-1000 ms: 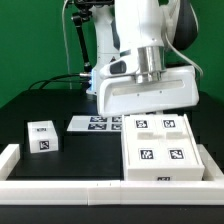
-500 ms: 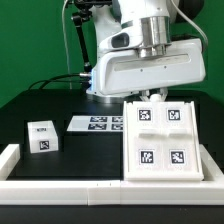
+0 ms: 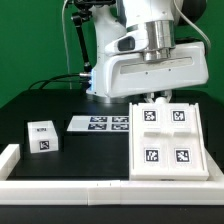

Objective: Assemble cabinet

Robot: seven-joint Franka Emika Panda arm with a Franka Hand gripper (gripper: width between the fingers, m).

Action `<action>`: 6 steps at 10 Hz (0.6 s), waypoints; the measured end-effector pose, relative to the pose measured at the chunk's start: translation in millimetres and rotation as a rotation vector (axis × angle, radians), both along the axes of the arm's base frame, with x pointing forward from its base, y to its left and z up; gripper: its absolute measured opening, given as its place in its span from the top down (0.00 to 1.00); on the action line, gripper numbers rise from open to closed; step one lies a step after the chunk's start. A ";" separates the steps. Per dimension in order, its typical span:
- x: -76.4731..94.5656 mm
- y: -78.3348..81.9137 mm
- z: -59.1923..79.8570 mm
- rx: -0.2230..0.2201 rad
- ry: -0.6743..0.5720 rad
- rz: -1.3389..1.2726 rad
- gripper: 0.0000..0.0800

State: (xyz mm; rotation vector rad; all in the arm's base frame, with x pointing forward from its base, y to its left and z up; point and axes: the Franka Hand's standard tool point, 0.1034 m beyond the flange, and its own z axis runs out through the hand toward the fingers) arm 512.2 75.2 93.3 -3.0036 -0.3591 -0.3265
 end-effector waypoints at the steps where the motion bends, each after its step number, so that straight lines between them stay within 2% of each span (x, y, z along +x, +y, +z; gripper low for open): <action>1: 0.4 -0.7 4.0 0.000 0.014 0.001 1.00; 3: 8.9 -0.4 19.1 0.001 0.031 0.006 1.00; 6: 14.2 0.2 29.5 0.000 0.021 0.008 1.00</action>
Offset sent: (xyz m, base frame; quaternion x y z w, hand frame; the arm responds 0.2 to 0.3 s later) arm 0.0112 -0.0020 0.0257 0.0016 -0.0218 0.0037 0.9998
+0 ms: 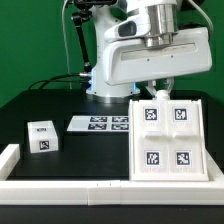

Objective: Assemble cabinet

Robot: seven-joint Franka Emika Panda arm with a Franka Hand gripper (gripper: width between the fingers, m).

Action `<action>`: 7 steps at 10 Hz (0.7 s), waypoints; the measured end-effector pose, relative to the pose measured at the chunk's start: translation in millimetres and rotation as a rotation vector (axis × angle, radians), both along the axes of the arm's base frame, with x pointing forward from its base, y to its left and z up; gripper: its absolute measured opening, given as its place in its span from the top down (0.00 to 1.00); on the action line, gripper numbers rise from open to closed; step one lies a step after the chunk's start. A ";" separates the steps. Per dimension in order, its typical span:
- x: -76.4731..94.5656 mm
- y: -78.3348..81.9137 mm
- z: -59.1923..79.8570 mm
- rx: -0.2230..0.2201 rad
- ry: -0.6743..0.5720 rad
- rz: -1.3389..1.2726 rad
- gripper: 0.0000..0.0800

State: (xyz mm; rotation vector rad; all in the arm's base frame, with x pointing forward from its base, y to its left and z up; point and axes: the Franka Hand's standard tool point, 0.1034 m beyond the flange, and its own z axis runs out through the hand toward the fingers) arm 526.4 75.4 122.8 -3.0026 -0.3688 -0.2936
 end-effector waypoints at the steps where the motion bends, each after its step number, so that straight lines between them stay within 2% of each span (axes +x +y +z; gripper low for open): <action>1: 0.6 0.5 0.5 0.000 -0.001 0.001 1.00; 7: 15.2 0.9 16.4 0.007 0.032 0.006 1.00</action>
Offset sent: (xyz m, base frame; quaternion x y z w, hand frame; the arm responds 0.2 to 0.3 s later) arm 0.0162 0.0000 0.0134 -0.0082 -0.0281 -0.0014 0.9996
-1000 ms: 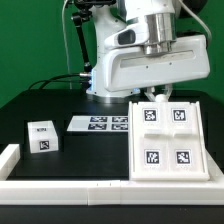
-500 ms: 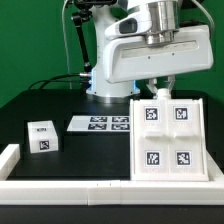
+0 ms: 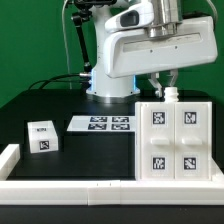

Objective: Assemble cabinet

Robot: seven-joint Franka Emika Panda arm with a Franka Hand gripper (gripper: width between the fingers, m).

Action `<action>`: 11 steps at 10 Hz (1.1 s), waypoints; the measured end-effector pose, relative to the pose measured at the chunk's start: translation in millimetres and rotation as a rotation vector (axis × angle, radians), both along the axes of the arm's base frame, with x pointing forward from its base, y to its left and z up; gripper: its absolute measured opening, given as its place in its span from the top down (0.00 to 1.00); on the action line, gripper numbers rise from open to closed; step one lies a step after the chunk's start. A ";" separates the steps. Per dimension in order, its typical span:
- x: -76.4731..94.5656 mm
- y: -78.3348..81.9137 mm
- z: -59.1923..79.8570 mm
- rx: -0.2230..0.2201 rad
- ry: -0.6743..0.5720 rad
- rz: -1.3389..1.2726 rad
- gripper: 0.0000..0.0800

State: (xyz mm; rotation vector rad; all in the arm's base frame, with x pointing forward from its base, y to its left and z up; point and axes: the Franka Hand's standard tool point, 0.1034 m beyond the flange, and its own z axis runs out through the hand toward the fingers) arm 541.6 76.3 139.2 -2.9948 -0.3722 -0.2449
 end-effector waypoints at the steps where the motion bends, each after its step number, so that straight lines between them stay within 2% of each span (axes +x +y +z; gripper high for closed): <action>1: -2.3 -0.2 -2.3 -0.001 0.000 0.000 1.00; 5: 6.2 7.8 1.2 0.009 0.033 -0.010 1.00; 6: 3.3 8.4 -3.2 0.015 0.034 -0.020 0.84; 7: -15.8 8.0 -23.8 0.026 0.042 -0.051 0.64; 8: -37.0 -2.0 -41.3 0.006 0.012 -0.027 0.64; 9: -61.3 -18.4 -54.6 -0.017 0.019 -0.003 0.47; 10: -73.2 -31.5 -58.9 -0.028 0.035 0.004 0.30; 11: -80.3 -48.2 -60.5 -0.042 0.038 0.040 0.30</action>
Offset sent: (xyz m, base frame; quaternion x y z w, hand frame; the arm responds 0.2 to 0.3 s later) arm 0.0252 0.0085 0.0056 -0.0283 -0.0618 0.0194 0.9975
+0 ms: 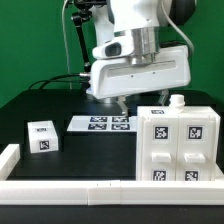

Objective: Assemble cabinet

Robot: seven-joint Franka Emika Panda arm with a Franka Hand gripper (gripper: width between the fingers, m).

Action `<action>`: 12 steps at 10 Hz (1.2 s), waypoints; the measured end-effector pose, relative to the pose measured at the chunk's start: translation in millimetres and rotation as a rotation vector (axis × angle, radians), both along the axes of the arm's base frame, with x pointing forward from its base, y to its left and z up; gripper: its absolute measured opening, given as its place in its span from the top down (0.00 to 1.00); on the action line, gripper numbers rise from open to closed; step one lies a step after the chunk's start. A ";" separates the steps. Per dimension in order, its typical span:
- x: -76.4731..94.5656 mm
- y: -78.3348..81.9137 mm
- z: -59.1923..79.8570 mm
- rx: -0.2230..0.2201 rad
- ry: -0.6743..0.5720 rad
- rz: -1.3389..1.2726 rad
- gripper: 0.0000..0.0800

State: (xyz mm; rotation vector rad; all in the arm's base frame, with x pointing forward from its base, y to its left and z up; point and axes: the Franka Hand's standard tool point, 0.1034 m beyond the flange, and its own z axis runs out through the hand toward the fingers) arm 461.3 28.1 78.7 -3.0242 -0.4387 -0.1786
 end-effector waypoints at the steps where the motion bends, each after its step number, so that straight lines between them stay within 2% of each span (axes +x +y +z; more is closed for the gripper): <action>1: -5.7 -28.2 0.3 -0.013 0.013 0.020 0.10; 2: -1.4 -58.1 5.8 -0.021 0.013 0.005 0.02; 3: -0.5 -78.7 6.5 -0.032 0.003 0.025 0.02; 5: 5.3 -131.1 9.8 -0.058 -0.016 0.034 0.00; 6: 7.6 -141.9 8.3 -0.061 -0.019 0.033 0.00; 11: 5.1 -140.2 6.3 -0.060 -0.014 0.037 0.00; 12: -6.7 -159.0 0.0 -0.058 0.009 0.045 0.00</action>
Offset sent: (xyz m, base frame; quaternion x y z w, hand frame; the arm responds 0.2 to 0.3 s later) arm -0.0005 -0.0822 0.0022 -0.0268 -0.0090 -0.0361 0.9989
